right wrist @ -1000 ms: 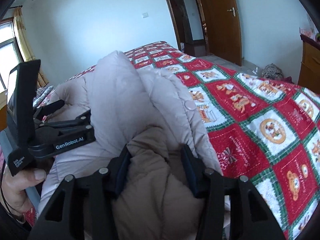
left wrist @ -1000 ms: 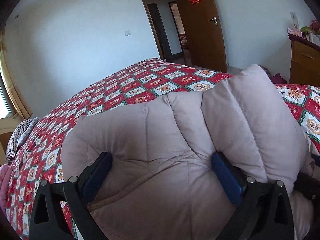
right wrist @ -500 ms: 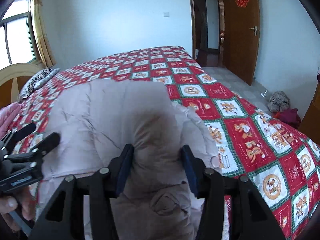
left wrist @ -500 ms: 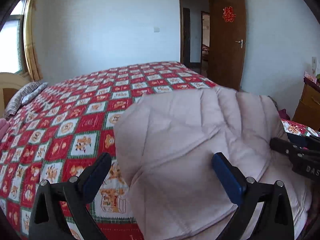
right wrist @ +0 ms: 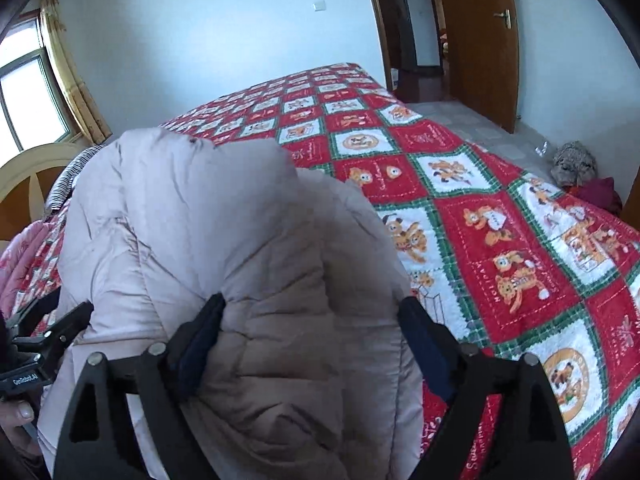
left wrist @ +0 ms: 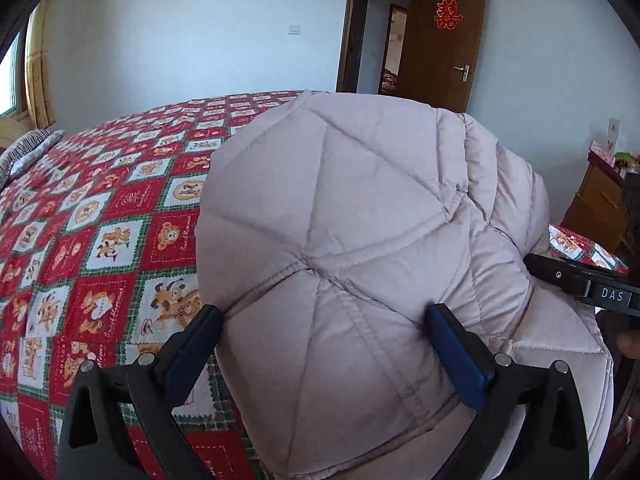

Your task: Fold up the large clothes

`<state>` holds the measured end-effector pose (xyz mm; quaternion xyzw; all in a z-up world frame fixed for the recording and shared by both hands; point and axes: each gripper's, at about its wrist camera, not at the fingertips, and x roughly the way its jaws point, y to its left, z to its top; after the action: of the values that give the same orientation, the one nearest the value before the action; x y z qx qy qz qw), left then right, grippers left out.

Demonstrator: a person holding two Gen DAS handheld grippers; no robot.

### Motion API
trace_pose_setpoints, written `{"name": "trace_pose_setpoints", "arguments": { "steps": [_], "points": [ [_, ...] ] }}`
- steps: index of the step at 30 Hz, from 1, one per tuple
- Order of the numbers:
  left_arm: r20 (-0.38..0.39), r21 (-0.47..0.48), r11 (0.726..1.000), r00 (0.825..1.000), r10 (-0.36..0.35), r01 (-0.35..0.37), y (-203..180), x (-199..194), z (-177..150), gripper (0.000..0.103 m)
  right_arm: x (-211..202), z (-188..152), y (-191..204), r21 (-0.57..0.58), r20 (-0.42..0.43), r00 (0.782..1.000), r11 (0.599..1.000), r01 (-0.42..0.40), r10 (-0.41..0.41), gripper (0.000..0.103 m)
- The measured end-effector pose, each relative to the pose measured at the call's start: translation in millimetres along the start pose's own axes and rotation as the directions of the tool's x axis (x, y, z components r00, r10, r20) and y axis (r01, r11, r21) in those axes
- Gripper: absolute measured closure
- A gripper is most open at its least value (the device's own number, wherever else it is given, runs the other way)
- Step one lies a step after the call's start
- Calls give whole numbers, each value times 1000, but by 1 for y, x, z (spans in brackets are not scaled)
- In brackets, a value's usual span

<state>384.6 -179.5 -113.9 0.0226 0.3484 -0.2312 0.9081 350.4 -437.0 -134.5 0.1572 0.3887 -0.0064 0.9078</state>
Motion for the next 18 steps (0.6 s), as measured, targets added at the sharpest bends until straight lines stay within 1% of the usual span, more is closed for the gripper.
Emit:
{"name": "trace_pose_setpoints", "arguments": {
  "steps": [4, 6, 8, 10, 13, 14, 17, 18],
  "points": [
    [-24, -63, 997, 999, -48, 47, 9, 7, -3, 1, 16, 5, -9, 44, -62, 995, 996, -77, 79, 7],
    [-34, -84, 994, 997, -72, 69, 13, 11, -3, 1, 26, 8, -17, 87, -100, 985, 987, -134, 143, 5],
    [-46, -122, 987, 993, -112, 105, 18, 15, -4, 1, 32, 9, -23, 116, -123, 973, 976, -183, 197, 2],
    [-58, -194, 967, 982, -177, 163, 28, 21, -7, 1, 36, 10, -23, 119, -139, 963, 969, -217, 232, 0],
    [-64, -302, 926, 964, -260, 229, 45, 27, -15, 1, 44, 13, -24, 116, -157, 951, 961, -250, 267, 0],
    [-65, -325, 914, 959, -277, 242, 48, 29, -18, 1, 46, 13, -24, 110, -162, 951, 962, -249, 264, 0],
    [-75, -365, 892, 947, -313, 266, 52, 33, -23, 1, 59, 11, -34, 173, -182, 923, 935, -309, 339, 0],
    [-81, -374, 888, 945, -318, 267, 53, 34, -23, 1, 59, 11, -35, 176, -176, 922, 932, -316, 345, 0]
  ]
}}
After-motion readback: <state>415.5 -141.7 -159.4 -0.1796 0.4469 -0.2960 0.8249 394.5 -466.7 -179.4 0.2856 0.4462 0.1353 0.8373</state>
